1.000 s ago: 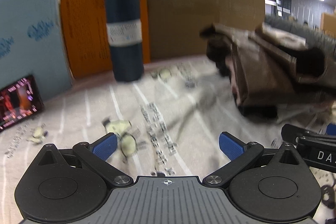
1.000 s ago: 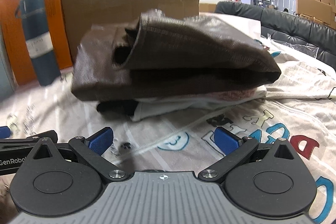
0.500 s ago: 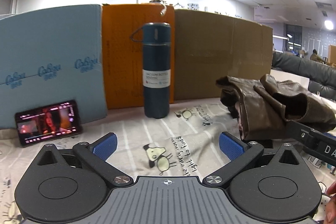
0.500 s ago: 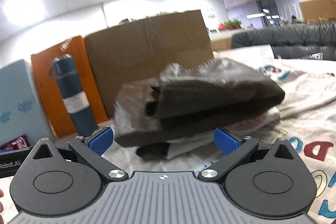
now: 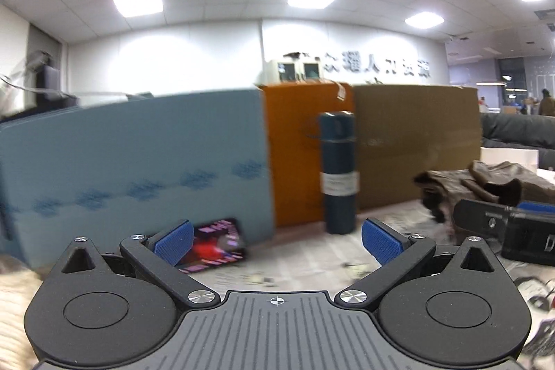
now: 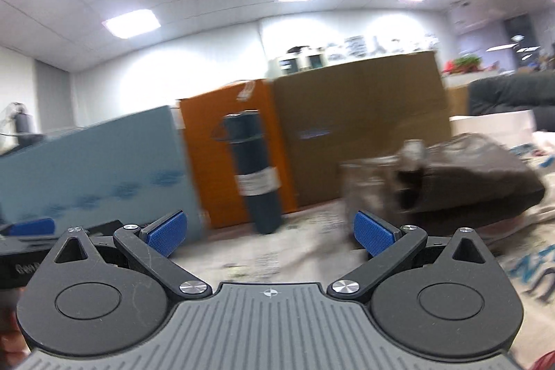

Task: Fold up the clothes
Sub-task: 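Turn both tools toward the cream knit sweater on the other table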

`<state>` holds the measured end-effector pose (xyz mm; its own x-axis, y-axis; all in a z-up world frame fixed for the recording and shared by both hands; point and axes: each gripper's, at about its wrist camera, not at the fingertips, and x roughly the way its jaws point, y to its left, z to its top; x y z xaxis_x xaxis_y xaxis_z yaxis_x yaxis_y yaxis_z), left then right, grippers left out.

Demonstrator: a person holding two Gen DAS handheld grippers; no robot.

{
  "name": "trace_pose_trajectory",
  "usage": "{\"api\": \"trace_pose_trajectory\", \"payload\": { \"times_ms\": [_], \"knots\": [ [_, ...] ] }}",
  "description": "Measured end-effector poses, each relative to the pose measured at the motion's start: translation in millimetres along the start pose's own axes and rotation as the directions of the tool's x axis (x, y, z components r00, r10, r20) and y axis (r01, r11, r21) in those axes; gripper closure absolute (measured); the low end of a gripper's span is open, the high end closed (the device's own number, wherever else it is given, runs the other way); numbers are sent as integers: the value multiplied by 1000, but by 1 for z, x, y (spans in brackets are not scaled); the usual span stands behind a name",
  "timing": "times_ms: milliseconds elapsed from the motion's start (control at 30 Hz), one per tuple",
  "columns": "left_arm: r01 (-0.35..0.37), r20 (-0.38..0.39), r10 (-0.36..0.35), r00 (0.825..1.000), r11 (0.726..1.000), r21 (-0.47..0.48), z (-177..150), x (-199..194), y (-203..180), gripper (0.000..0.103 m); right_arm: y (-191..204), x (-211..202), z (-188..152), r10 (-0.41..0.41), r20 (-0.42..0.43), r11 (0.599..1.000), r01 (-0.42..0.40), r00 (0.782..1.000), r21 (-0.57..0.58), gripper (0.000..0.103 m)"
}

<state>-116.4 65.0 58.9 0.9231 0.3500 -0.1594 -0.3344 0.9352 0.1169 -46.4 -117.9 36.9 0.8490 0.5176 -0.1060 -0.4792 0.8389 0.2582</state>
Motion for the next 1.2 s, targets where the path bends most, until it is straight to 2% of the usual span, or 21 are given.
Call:
{"api": "trace_pose_trajectory", "payload": {
  "times_ms": [67,133,267,400,533,600,667,700,733,800,900,967,1033,1100,1200],
  "knots": [
    [-64,46,64,997,998,4,-1,-16,21,0,20,-2,3,80,-14,997,-80,997,-6,0],
    [-142,80,142,987,990,-7,-3,-32,46,0,43,0,6,169,-39,986,-169,985,3,0],
    [-288,108,292,950,956,-46,-4,-60,102,0,93,16,8,335,-121,942,-332,935,42,0],
    [-430,94,442,892,894,-122,-5,-87,164,0,145,34,2,456,-160,888,-459,875,20,0],
    [-541,63,567,821,809,-229,-8,-112,221,0,196,54,-7,545,-204,833,-553,813,21,0],
    [-588,51,614,788,773,-238,-8,-119,245,0,218,66,-11,574,-237,812,-583,783,40,0],
    [-644,36,672,739,722,-251,-5,-129,272,0,237,79,-15,599,-268,792,-607,754,62,0],
    [-659,27,688,725,705,-262,-3,-132,283,0,244,84,-18,606,-280,786,-614,744,72,0],
    [-662,11,692,722,696,-278,-2,-135,297,0,251,90,-20,613,-292,781,-620,734,83,0],
    [-633,-37,660,750,701,-329,-8,-131,325,0,265,101,-26,627,-316,769,-631,712,104,0],
    [-543,-120,555,823,708,-452,-31,-114,365,0,286,117,-35,647,-350,751,-646,678,137,0],
    [-471,-154,470,869,692,-547,-52,-100,385,0,300,128,-40,660,-372,739,-655,653,160,0],
    [-418,-166,416,894,642,-643,-77,-98,396,0,310,142,-50,659,-404,737,-652,634,180,0],
    [-358,-151,361,920,619,-699,-97,-95,403,0,318,158,-62,654,-444,736,-651,613,185,0],
    [-340,-178,322,930,564,-753,-113,-104,413,0,335,180,-78,652,-472,724,-672,594,154,0]
  ]
}}
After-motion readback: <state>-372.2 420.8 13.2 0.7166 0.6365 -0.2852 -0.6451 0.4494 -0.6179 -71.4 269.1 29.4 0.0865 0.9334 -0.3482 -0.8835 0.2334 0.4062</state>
